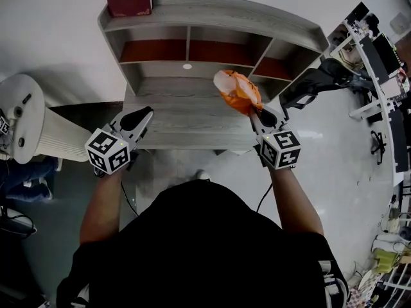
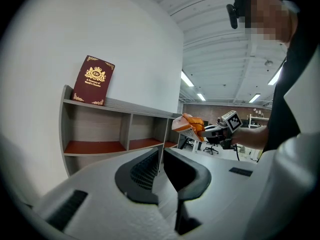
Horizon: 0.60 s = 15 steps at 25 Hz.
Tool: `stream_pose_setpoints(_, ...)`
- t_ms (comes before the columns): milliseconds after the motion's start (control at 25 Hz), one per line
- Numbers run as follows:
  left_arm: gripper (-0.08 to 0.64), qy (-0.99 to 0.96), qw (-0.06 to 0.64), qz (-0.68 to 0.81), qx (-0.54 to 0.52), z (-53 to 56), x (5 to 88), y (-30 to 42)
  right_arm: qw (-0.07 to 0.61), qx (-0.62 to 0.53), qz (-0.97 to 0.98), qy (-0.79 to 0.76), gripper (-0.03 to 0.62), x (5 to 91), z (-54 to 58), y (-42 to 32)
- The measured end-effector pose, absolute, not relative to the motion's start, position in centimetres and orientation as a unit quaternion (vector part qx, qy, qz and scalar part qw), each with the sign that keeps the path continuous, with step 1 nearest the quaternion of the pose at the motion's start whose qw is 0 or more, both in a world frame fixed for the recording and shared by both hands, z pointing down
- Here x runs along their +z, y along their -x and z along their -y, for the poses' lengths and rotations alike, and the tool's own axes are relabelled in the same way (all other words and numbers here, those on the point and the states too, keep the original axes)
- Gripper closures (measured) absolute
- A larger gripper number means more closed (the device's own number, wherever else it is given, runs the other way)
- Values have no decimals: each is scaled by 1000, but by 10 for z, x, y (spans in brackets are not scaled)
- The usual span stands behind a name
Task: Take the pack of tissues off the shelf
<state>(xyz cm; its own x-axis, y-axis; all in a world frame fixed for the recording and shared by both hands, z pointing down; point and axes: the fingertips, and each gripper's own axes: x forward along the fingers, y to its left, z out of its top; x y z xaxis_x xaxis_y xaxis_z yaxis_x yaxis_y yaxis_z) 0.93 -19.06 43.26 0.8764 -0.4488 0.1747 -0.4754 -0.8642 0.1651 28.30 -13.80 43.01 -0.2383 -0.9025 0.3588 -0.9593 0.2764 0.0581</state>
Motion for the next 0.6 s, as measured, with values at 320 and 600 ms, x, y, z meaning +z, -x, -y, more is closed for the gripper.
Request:
stream_pose_setpoints(320,515,-955,109,270,61,192,435,13,178,104,787,-582,568,454,156,-278)
stream_pose_setpoints(600,515,-942,117,307,65,186,444,39,193,113,801,-556,568,481,179,-261)
